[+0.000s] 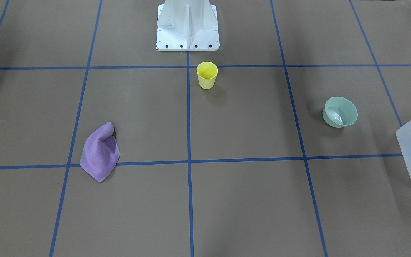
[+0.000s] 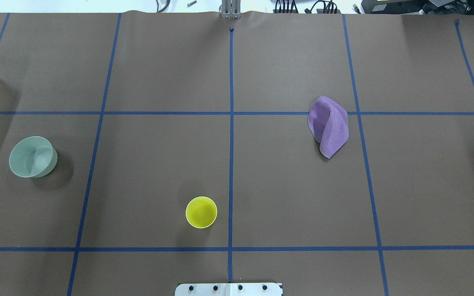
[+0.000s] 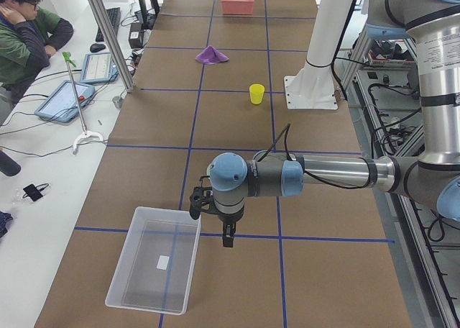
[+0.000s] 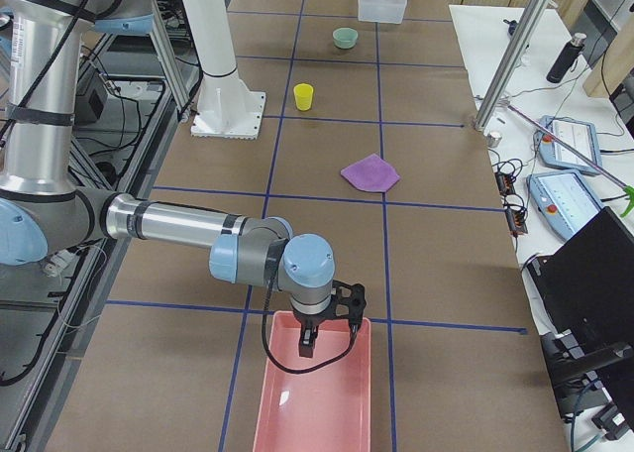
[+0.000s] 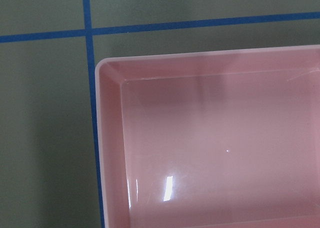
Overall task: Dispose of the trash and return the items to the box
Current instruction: 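Move the left gripper toward the pale green bowl, then grasp the pale green bowl with the left gripper and lift it, then carry the bowl with the left gripper and drop it into the clear bin, then reach the left gripper over the yellow cup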
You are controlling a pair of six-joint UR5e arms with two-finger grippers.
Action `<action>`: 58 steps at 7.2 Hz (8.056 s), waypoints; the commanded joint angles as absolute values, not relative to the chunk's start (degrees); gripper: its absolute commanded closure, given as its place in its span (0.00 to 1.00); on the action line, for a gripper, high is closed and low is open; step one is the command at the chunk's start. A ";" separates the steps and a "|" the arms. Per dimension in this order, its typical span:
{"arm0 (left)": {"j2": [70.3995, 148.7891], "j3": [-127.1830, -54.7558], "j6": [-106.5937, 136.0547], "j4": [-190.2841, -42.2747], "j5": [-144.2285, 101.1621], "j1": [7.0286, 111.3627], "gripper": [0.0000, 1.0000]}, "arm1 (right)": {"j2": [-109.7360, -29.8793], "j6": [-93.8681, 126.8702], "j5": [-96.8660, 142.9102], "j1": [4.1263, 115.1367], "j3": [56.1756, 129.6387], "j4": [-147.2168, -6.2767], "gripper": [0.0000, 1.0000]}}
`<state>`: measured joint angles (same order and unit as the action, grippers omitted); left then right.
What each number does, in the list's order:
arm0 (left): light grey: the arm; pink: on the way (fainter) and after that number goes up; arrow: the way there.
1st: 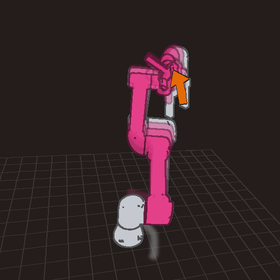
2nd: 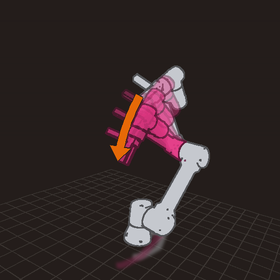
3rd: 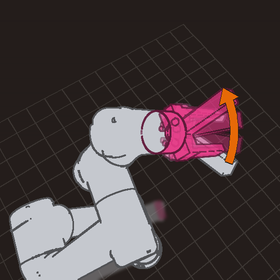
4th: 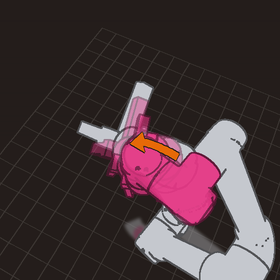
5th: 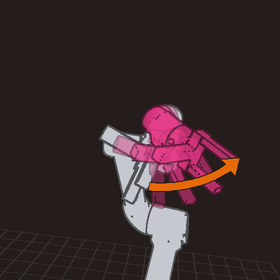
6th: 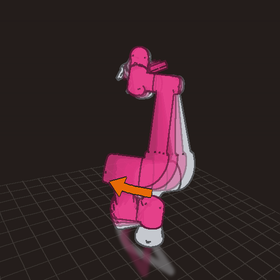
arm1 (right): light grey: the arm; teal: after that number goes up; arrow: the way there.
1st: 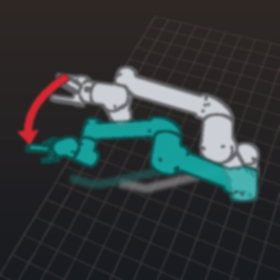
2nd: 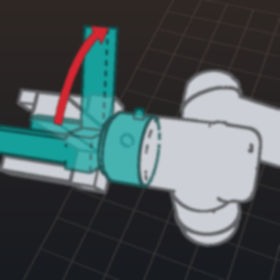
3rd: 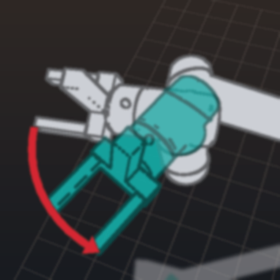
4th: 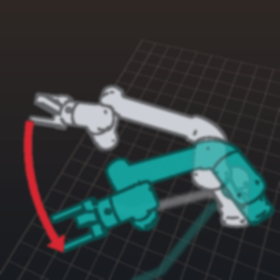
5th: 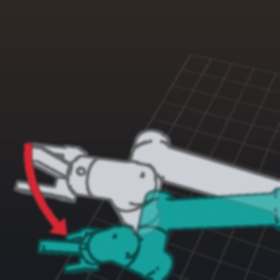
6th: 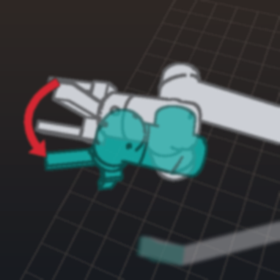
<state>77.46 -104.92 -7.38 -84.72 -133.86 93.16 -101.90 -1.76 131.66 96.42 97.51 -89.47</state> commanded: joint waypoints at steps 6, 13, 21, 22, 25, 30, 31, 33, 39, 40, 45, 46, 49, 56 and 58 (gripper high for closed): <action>79.35 -110.57 -7.47 -85.34 -134.38 92.90 0.02 | -100.90 -0.89 135.24 95.89 101.07 -86.60 0.00; 85.35 -100.29 1.60 -116.00 -144.50 88.72 0.02 | -102.05 9.75 138.43 90.84 102.64 -68.30 0.00; 84.27 -88.54 46.49 -142.98 -116.72 52.12 0.26 | -101.51 35.33 125.24 72.86 111.97 -67.24 0.00; 85.33 -87.81 46.67 -143.00 -116.72 51.77 0.91 | -101.51 35.25 125.24 72.77 112.06 -67.24 0.00; 85.52 -89.64 46.58 -143.09 -117.51 51.77 1.00 | -101.60 35.24 124.72 72.60 112.06 -67.15 0.00; 85.52 -94.22 45.71 -138.10 -134.97 71.66 1.00 | -101.60 35.33 124.80 72.16 111.97 -67.15 0.00; 85.60 -93.96 41.96 -135.90 -135.17 74.42 1.00 | -101.51 35.33 124.80 71.98 111.97 -67.15 0.00; 90.85 -93.00 22.77 -119.36 -135.09 82.66 1.00 | -101.51 35.33 124.80 71.72 111.88 -67.15 0.00; 106.87 -56.19 5.36 -126.01 -127.45 88.33 1.00 | -101.25 35.33 124.72 70.75 111.88 -67.15 0.00; 106.79 -54.77 5.36 -128.12 -126.57 87.63 1.00 | -101.16 35.33 124.63 70.49 111.80 -67.15 0.00; 103.36 -54.23 5.62 -134.12 -124.72 81.04 0.99 | -101.16 35.33 124.10 70.14 111.88 -67.06 0.00; 103.27 -55.01 5.36 -134.03 -124.80 81.04 0.44 | -101.16 35.33 124.19 70.05 111.80 -67.06 0.00; 103.71 -66.39 4.92 -124.44 -128.81 86.18 0.01 | -101.16 35.42 124.45 70.05 111.97 -66.97 0.00; 97.81 -120.82 43.72 -92.72 -132.64 64.58 0.01 | -101.25 35.68 124.45 70.05 111.88 -67.06 0.00; 102.89 -123.31 51.18 -92.72 -124.42 48.51 0.01 | -101.25 35.68 124.37 70.05 111.88 -67.06 0.00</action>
